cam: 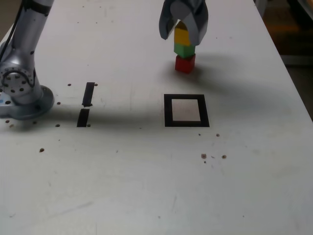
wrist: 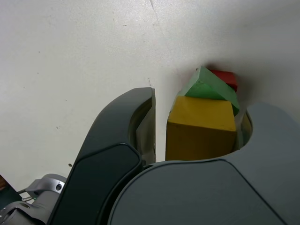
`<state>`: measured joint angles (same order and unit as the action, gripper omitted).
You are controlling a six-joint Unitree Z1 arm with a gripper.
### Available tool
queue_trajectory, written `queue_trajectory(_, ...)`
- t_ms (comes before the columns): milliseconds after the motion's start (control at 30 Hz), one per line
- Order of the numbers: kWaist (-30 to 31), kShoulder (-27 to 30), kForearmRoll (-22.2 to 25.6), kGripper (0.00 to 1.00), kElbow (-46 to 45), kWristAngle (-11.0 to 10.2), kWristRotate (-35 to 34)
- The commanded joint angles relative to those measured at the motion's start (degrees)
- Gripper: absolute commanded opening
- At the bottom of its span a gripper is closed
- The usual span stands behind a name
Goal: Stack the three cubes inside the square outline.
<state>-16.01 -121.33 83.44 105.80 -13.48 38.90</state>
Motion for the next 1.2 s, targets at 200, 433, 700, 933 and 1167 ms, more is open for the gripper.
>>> queue_trajectory(200, 0.1, -0.1, 0.4, 0.33, 1.6, 0.4, -0.5)
queue_trajectory(433, 0.1, 0.4, 0.9, 0.27, 2.6, 1.7, -0.8)
queue_trajectory(700, -2.0, 5.4, 2.6, 0.26, -1.5, -1.1, -2.0)
queue_trajectory(933, -8.3, 11.5, -3.5, 0.26, -14.8, -2.0, -2.5)
queue_trajectory(1167, -10.1, 10.1, -15.7, 0.26, -28.3, -1.7, -5.4)
